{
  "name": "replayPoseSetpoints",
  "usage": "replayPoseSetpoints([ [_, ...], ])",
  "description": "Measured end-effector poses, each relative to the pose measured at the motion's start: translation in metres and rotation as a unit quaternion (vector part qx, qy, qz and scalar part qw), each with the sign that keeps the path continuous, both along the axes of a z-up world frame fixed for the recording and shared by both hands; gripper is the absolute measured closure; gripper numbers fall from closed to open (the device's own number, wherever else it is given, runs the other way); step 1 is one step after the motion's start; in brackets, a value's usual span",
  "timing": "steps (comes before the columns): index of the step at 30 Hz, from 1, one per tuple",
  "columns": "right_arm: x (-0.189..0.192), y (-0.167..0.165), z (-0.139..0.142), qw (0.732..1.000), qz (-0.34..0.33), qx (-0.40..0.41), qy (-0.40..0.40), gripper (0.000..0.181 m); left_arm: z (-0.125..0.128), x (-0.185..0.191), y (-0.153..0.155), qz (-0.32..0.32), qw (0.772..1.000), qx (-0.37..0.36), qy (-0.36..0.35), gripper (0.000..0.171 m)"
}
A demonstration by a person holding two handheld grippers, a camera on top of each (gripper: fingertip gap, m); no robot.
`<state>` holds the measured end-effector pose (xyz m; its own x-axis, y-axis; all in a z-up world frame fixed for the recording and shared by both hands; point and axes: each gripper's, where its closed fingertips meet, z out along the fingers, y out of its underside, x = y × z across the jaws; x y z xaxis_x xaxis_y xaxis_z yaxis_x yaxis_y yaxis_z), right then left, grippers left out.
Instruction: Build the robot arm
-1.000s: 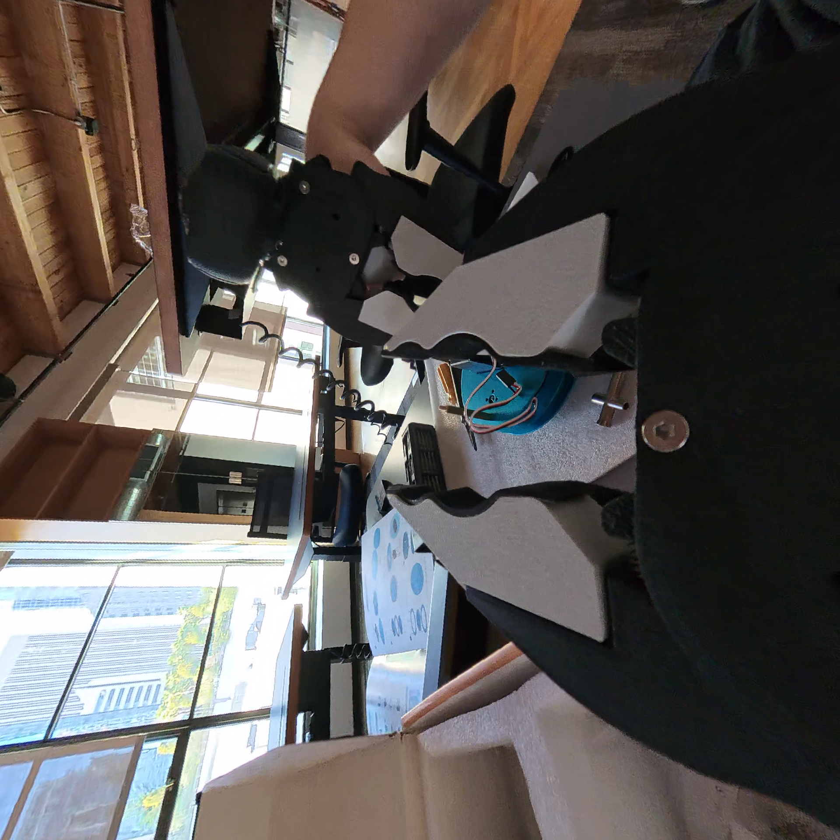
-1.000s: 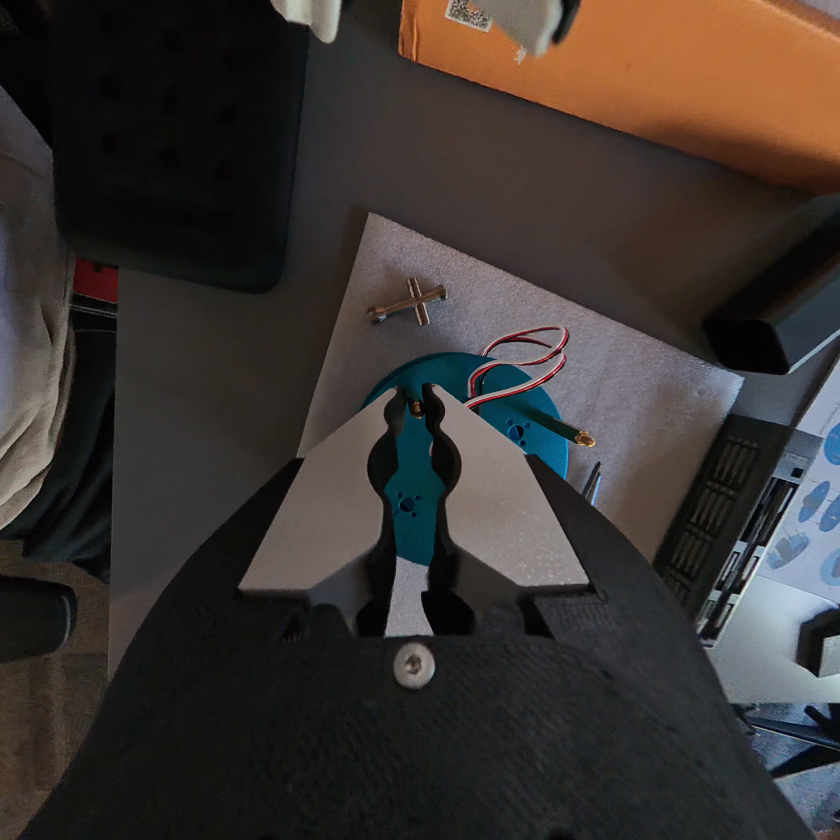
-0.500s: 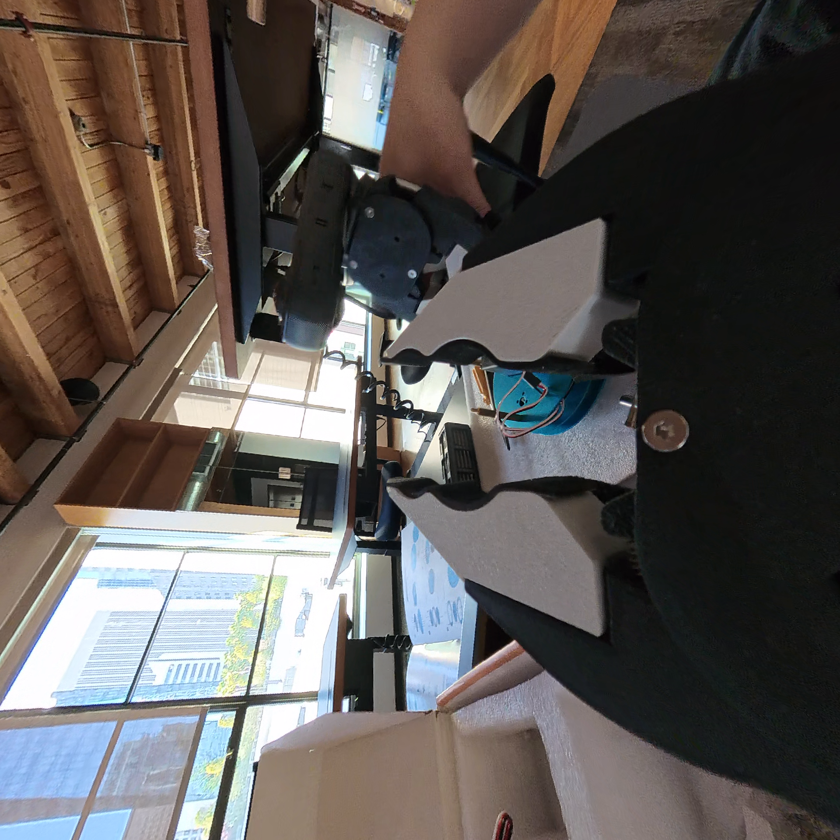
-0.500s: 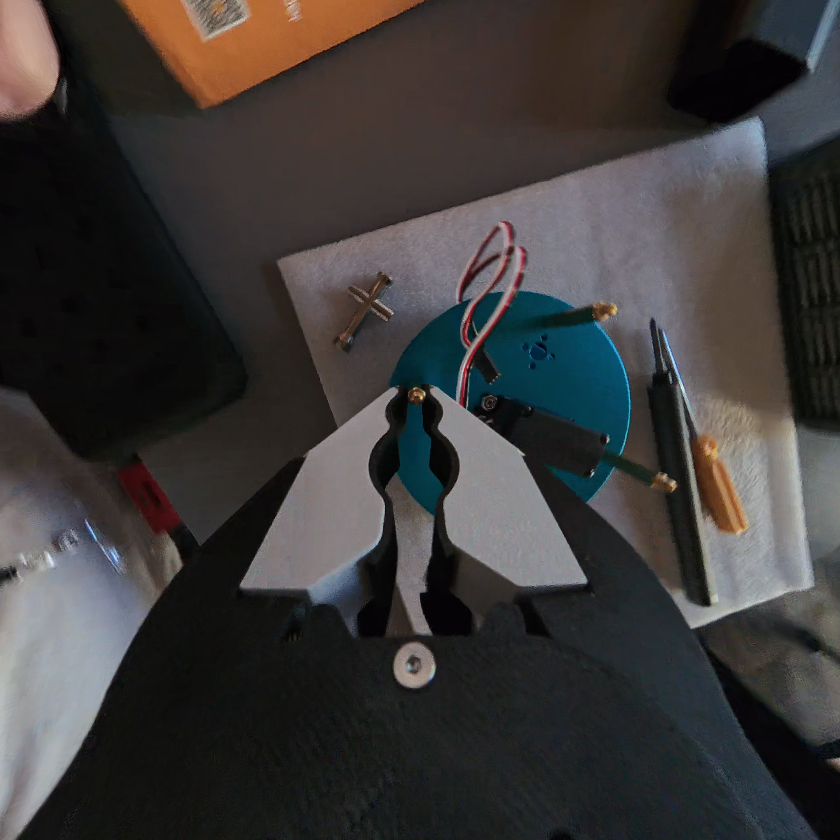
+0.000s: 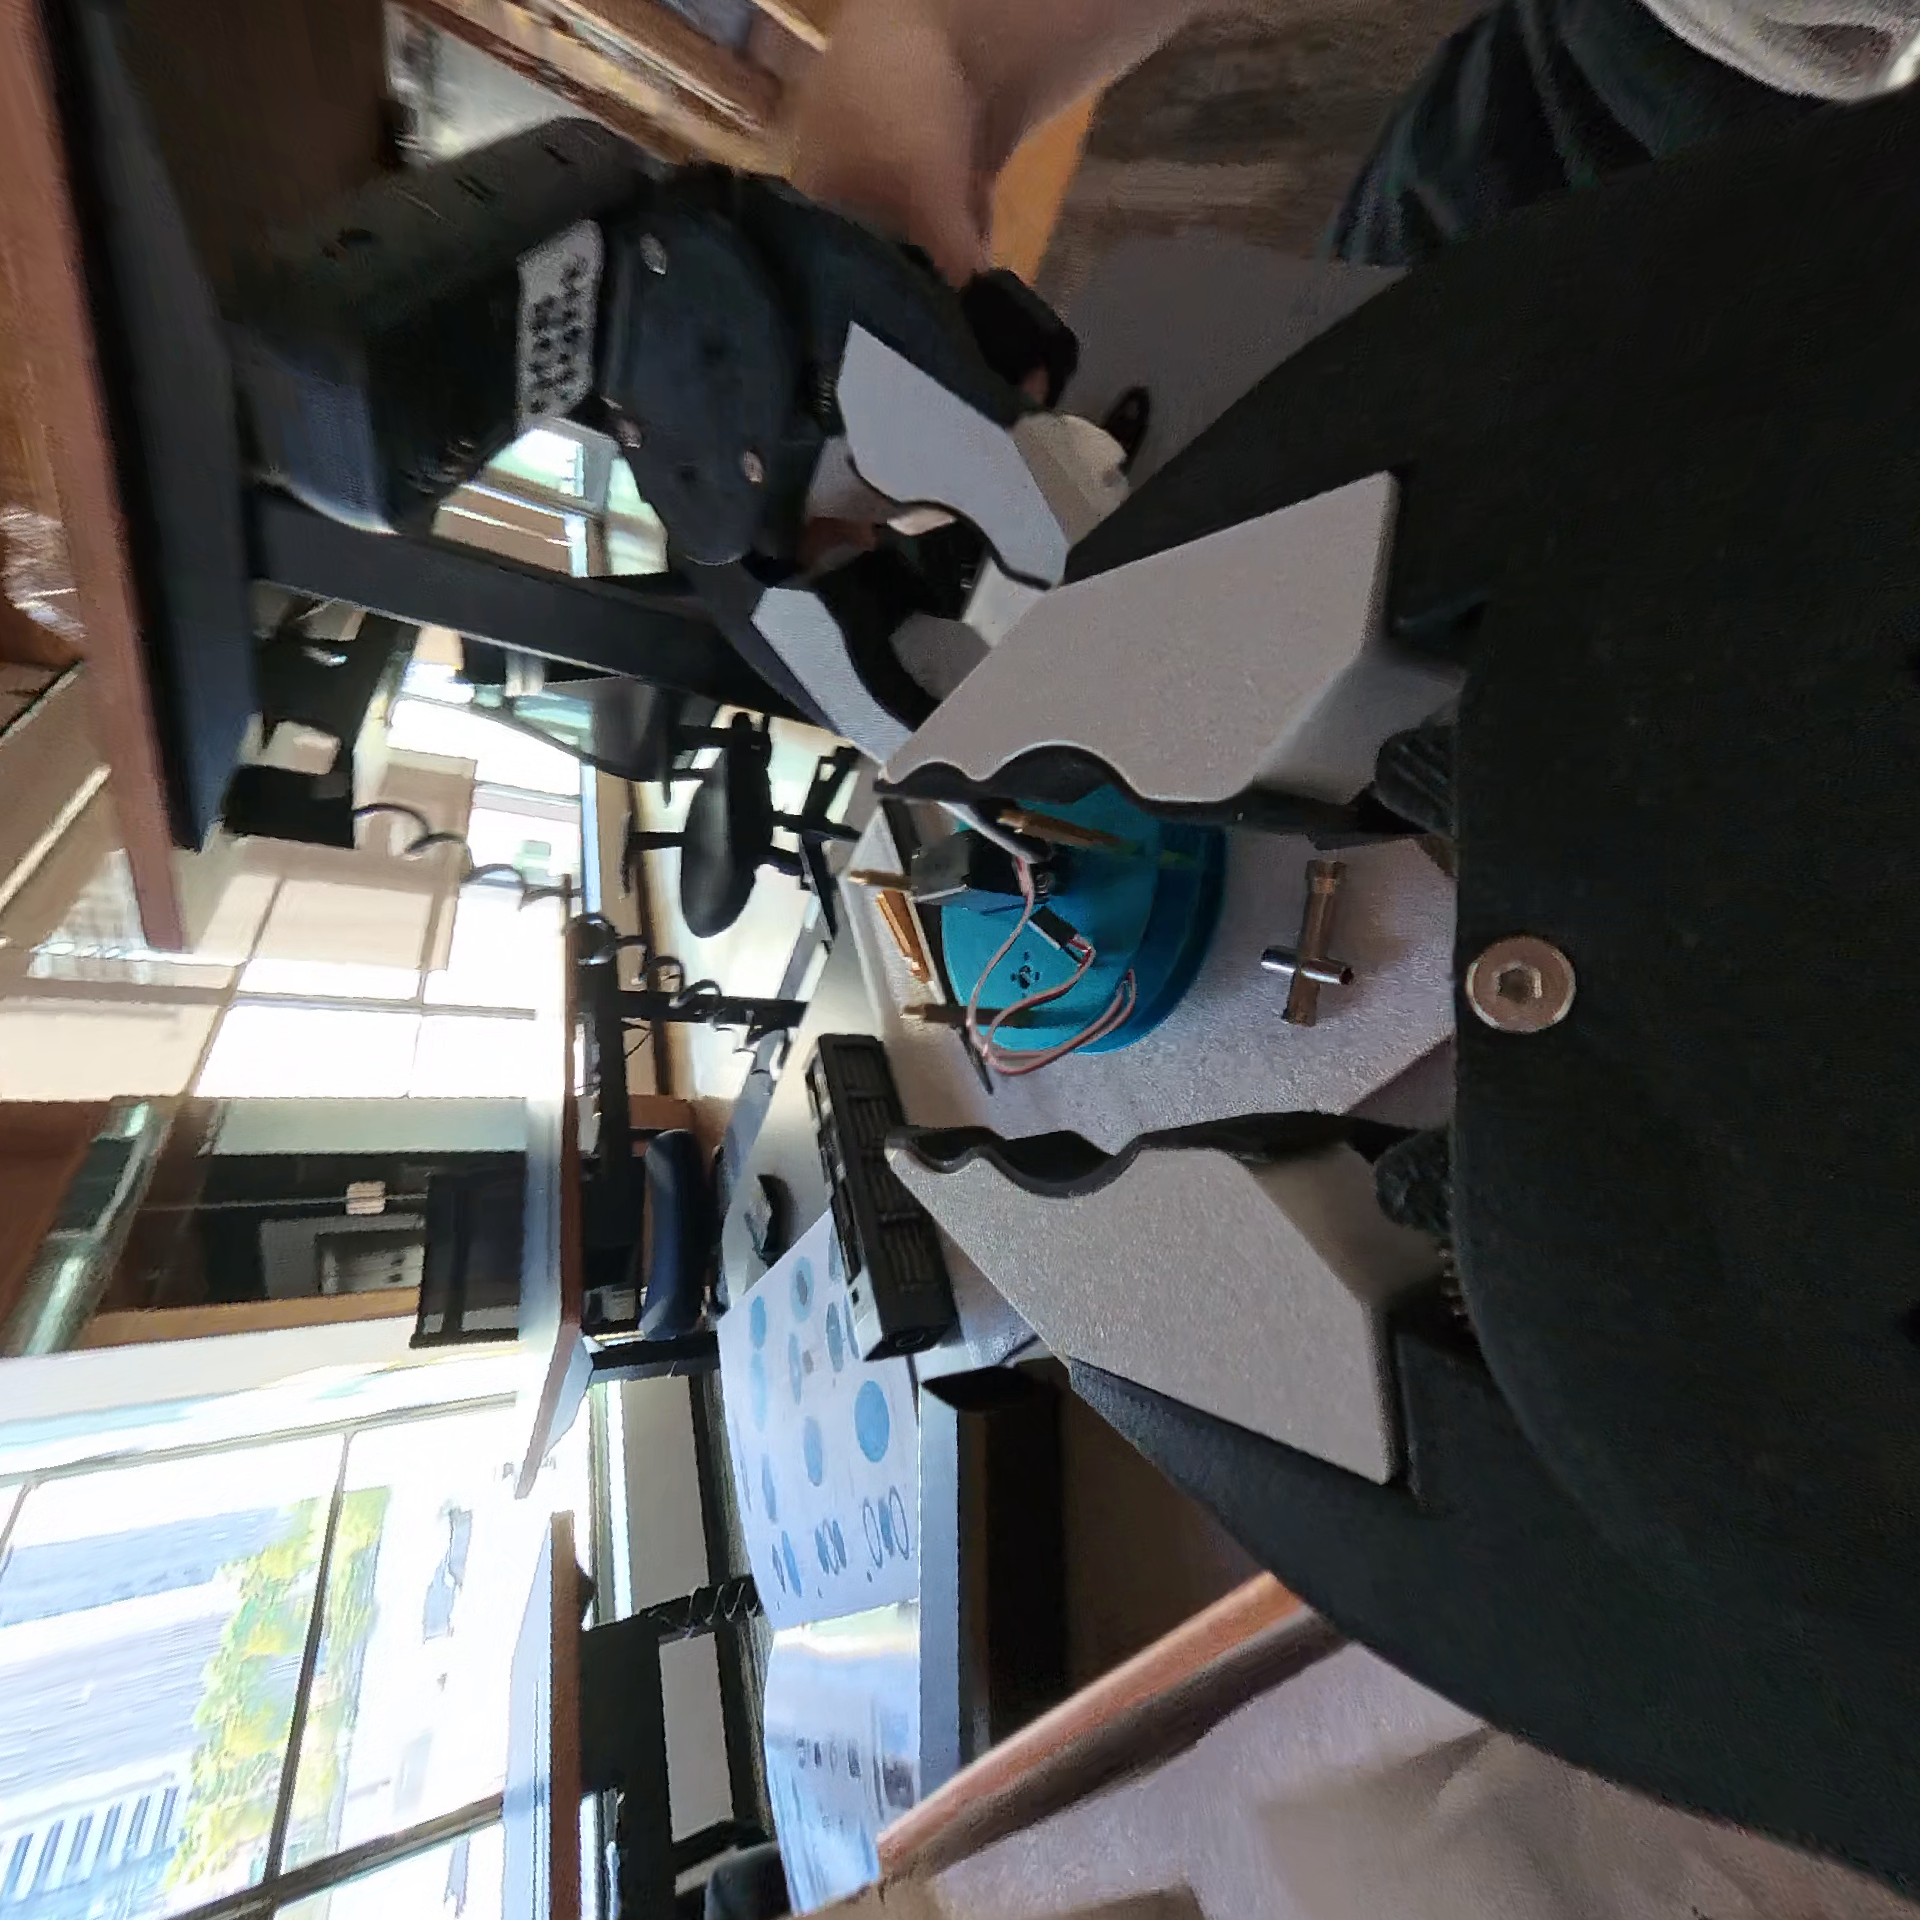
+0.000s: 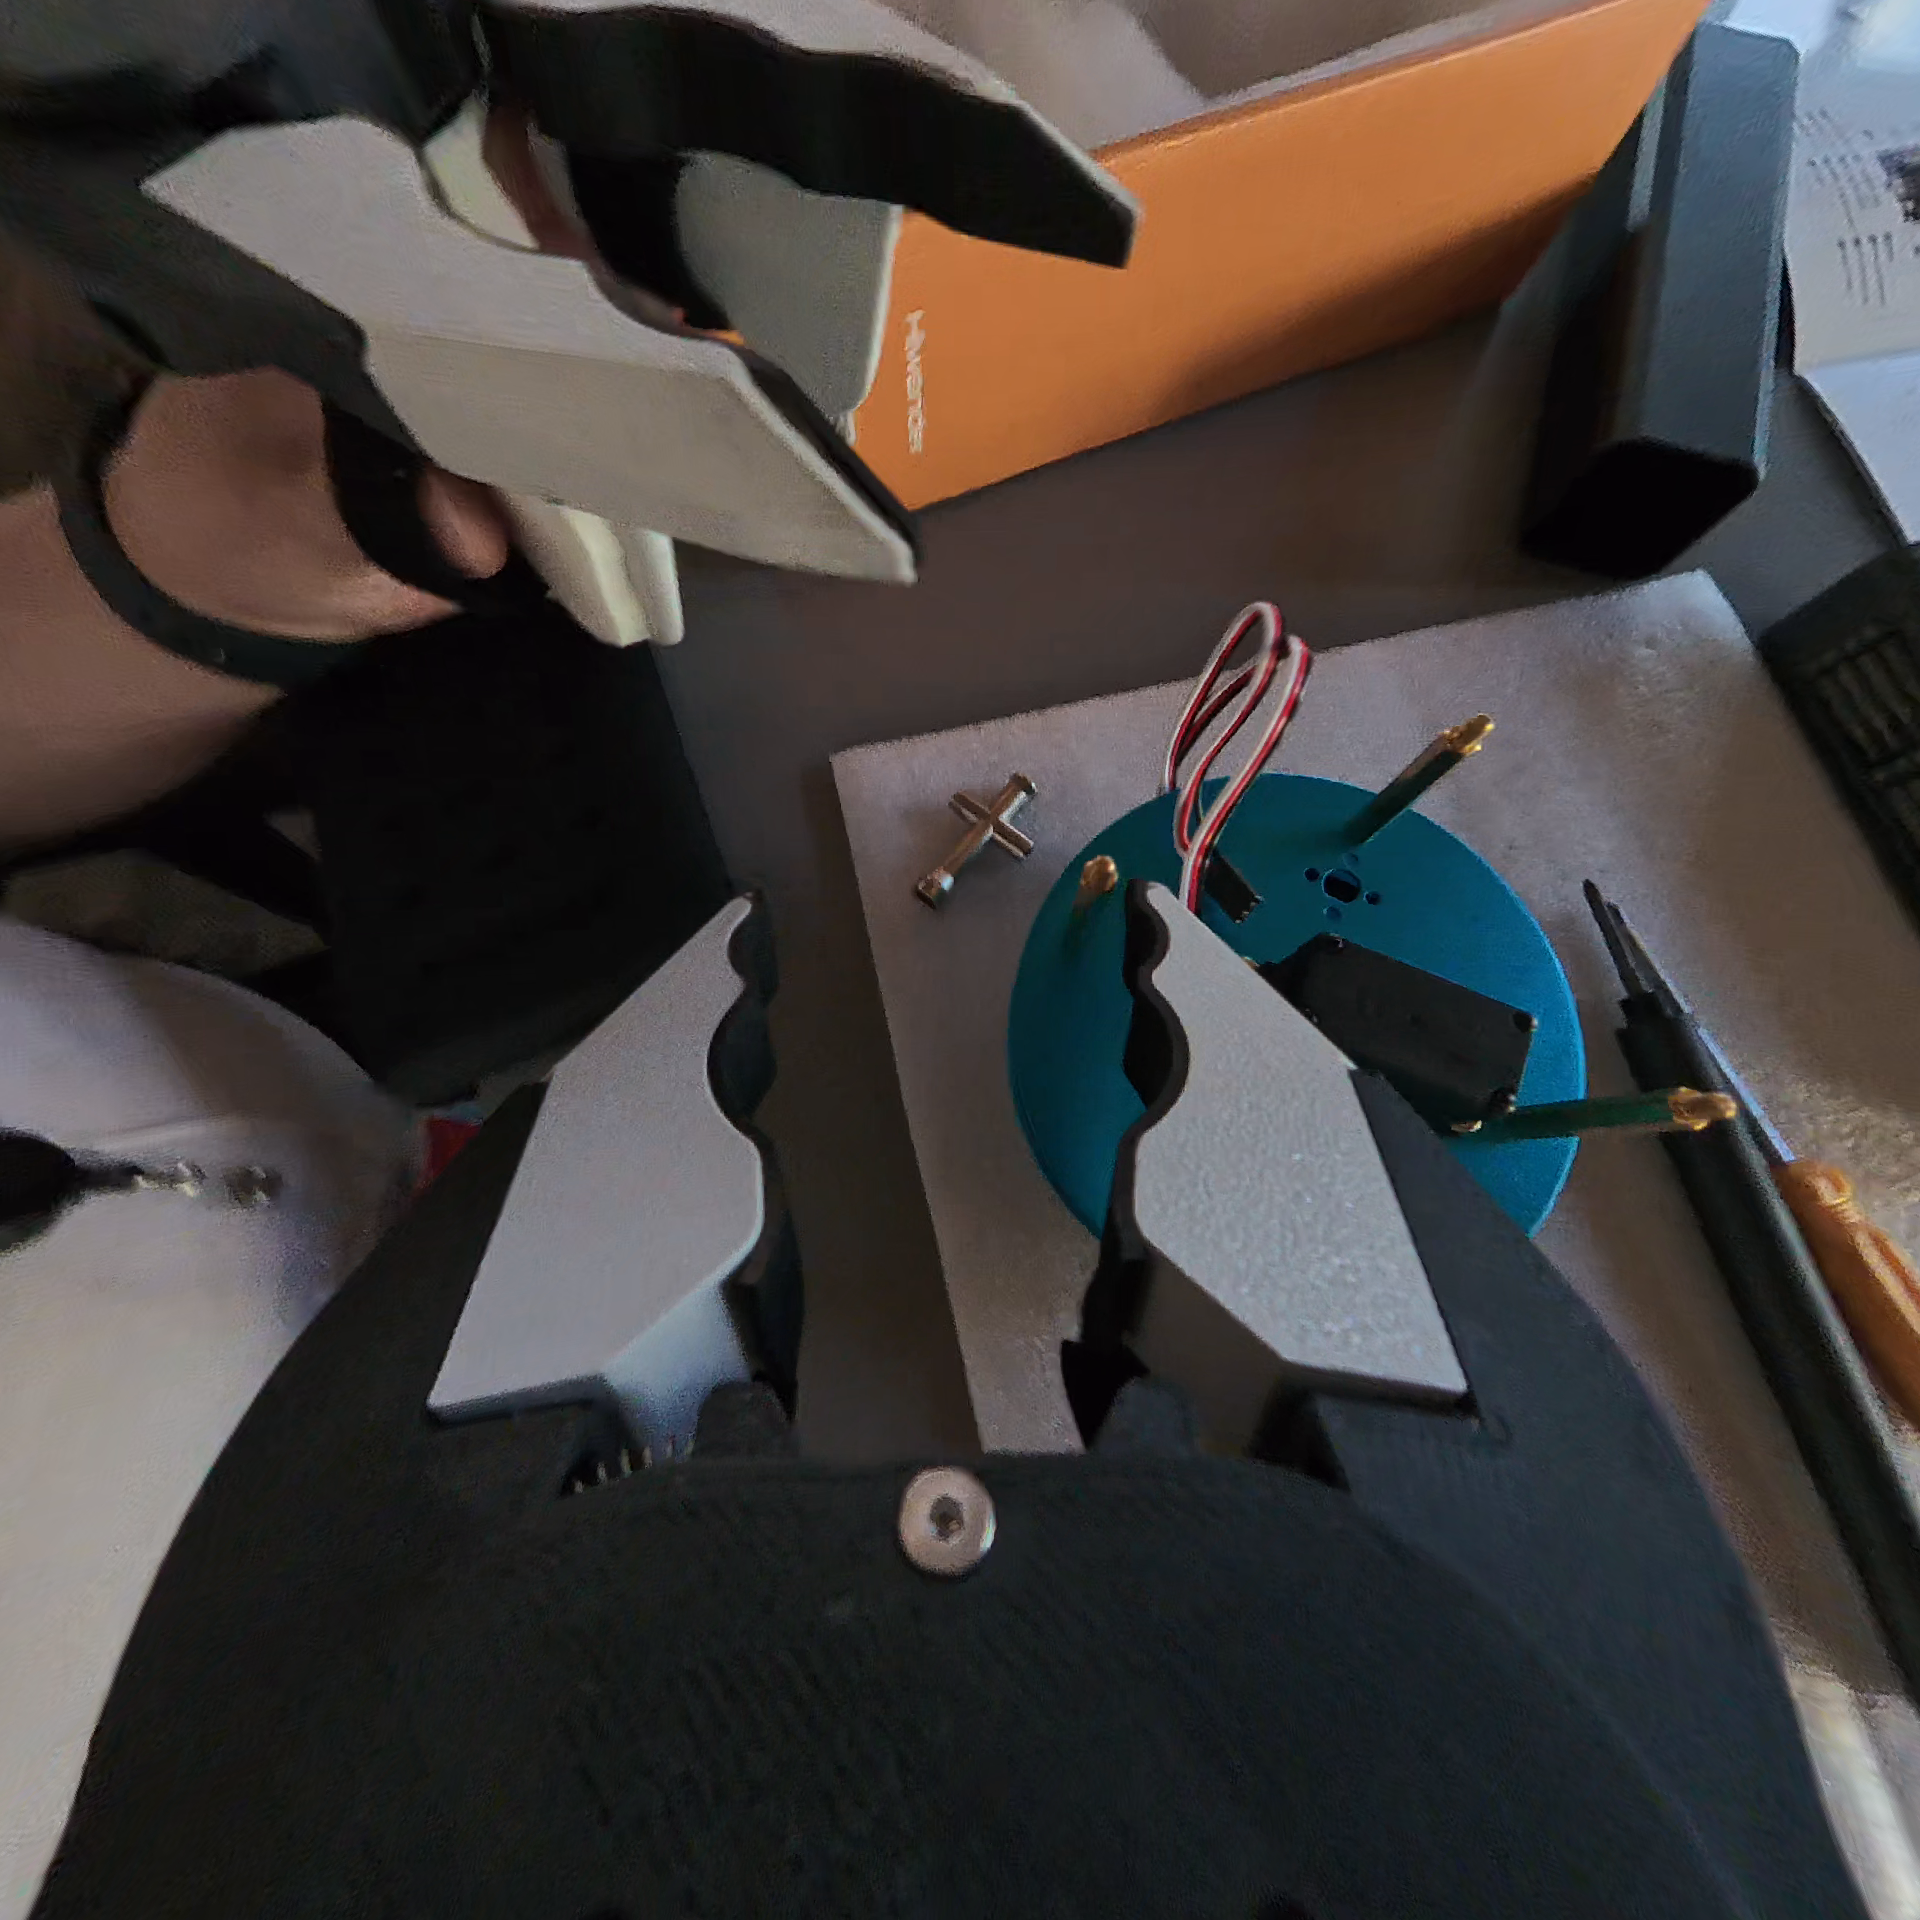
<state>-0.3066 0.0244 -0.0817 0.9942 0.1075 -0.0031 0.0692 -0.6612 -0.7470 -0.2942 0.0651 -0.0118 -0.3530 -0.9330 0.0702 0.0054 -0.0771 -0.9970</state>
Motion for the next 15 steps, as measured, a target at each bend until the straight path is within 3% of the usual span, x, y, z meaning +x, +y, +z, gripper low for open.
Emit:
replayPoseSetpoints([
  [5,-0.001,0.001,-0.015,0.997,0.036,-0.027,-0.068,0.108,-0.034,0.011,-0.021,-0.010,0.992,0.111,0.066,0.095],
  [15,-0.003,0.006,-0.017,1.000,0.010,0.010,-0.012,0.111,-0.076,0.034,-0.019,0.041,0.948,0.284,0.136,0.097],
])
